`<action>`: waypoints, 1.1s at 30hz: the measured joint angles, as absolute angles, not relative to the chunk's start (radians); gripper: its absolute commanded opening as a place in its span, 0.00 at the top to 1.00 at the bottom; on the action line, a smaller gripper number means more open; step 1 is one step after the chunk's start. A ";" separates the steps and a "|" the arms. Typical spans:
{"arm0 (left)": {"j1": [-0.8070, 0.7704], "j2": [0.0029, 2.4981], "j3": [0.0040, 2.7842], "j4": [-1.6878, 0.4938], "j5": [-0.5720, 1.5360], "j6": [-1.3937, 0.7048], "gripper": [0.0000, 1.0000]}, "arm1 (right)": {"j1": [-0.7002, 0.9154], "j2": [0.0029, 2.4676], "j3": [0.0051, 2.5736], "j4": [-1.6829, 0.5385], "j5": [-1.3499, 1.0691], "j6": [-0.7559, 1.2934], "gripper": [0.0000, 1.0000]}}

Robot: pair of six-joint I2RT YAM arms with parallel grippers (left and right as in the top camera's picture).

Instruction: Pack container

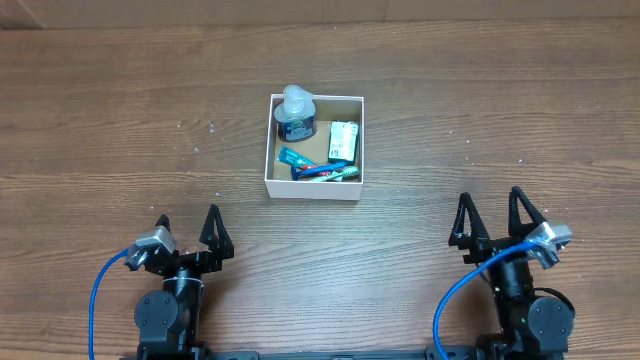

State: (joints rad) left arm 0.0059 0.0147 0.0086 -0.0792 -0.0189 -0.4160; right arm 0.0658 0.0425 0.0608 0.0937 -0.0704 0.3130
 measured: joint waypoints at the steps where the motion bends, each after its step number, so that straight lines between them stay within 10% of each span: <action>1: 0.006 0.015 0.009 -0.079 -0.019 -0.416 0.00 | 0.066 0.040 0.046 0.093 -0.070 0.313 0.00; 33: 0.006 0.015 0.009 -0.079 -0.019 -0.416 0.00 | 0.065 0.014 0.019 -0.090 -0.044 -0.001 0.00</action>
State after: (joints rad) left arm 0.0059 0.0147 0.0086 -0.0792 -0.0189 -0.4160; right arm 0.0650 0.0139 0.0185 -0.0898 -0.0444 -0.0013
